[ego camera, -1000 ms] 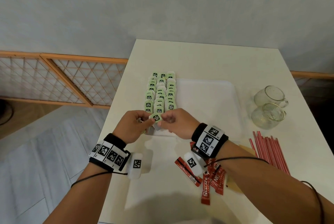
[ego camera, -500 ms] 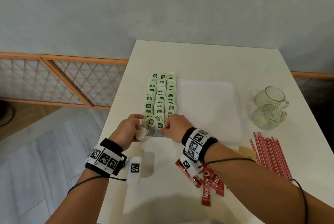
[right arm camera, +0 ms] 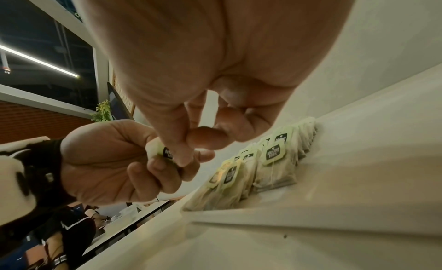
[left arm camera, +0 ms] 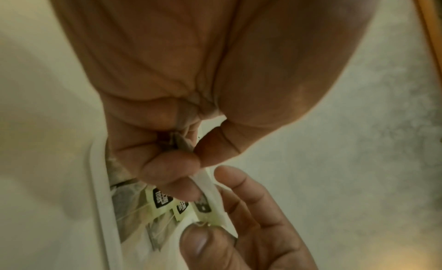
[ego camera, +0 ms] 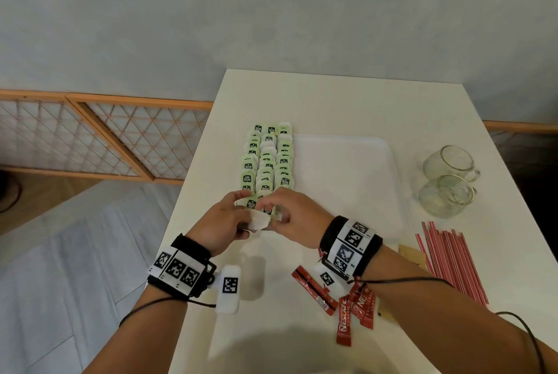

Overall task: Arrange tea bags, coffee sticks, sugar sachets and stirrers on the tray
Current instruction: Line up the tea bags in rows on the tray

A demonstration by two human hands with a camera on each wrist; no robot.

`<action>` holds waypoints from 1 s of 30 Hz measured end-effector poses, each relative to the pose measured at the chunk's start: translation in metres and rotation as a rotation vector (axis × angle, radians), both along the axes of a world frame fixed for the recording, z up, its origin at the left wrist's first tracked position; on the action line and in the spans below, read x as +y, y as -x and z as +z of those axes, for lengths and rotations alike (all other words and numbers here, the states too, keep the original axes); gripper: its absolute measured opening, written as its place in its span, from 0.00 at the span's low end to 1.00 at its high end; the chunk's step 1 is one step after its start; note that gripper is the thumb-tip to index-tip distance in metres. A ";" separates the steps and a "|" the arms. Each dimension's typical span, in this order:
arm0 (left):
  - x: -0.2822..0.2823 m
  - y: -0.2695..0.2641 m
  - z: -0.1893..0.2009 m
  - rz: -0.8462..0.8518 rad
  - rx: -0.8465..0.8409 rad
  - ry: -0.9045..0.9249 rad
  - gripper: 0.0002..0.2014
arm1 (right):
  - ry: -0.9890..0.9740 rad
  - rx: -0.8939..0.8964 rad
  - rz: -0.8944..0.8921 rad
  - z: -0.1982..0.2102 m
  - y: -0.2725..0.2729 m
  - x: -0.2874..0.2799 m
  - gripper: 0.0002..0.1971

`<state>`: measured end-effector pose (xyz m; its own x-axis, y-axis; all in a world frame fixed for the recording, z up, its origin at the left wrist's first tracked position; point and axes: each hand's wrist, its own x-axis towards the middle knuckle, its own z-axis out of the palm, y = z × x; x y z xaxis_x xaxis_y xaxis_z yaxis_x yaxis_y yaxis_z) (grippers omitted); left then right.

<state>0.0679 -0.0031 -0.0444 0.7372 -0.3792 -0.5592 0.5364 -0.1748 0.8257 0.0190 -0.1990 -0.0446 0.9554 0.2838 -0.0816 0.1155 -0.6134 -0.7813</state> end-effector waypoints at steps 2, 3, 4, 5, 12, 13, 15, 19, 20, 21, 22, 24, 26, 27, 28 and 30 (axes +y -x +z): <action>-0.003 0.001 0.001 -0.011 -0.011 -0.001 0.29 | -0.038 -0.002 -0.006 -0.002 0.002 -0.002 0.10; -0.005 0.001 0.000 -0.029 -0.029 -0.012 0.25 | -0.052 -0.011 -0.018 -0.002 0.003 -0.003 0.08; -0.007 0.002 0.001 -0.055 -0.057 -0.035 0.22 | -0.054 -0.021 -0.040 -0.003 0.004 -0.004 0.07; -0.008 0.002 0.001 -0.087 -0.094 -0.067 0.18 | -0.048 -0.028 -0.072 -0.003 0.004 -0.005 0.06; -0.018 0.006 0.007 -0.249 -0.457 -0.182 0.09 | -0.073 0.035 -0.196 -0.006 0.007 -0.018 0.16; -0.021 0.006 0.007 -0.264 -0.511 -0.193 0.09 | -0.084 0.033 -0.208 -0.005 0.007 -0.020 0.18; -0.024 0.004 0.005 -0.273 -0.594 -0.228 0.07 | -0.098 0.033 -0.248 -0.004 0.007 -0.022 0.18; -0.029 0.001 0.004 -0.244 -0.624 -0.238 0.06 | -0.239 0.087 -0.311 -0.006 0.005 -0.024 0.04; -0.031 0.000 0.005 -0.238 -0.624 -0.230 0.06 | -0.276 0.107 -0.310 -0.007 0.006 -0.024 0.02; -0.032 0.000 0.005 -0.230 -0.624 -0.234 0.05 | -0.294 0.109 -0.303 -0.006 0.006 -0.024 0.01; -0.033 0.000 0.004 -0.222 -0.627 -0.241 0.05 | -0.300 0.097 -0.305 -0.007 0.007 -0.024 0.04; -0.035 -0.002 0.002 -0.205 -0.631 -0.261 0.06 | -0.286 0.101 -0.330 -0.008 0.007 -0.026 0.13; -0.035 -0.004 0.001 -0.193 -0.637 -0.281 0.06 | -0.235 0.139 -0.320 -0.010 0.007 -0.028 0.17; -0.035 -0.005 0.001 -0.189 -0.643 -0.291 0.06 | -0.195 0.152 -0.296 -0.011 0.008 -0.028 0.17; -0.035 -0.006 0.000 -0.185 -0.646 -0.297 0.05 | -0.158 0.160 -0.274 -0.013 0.008 -0.029 0.18; -0.033 -0.007 -0.001 -0.189 -0.651 -0.307 0.03 | -0.107 0.152 -0.269 -0.016 0.007 -0.031 0.19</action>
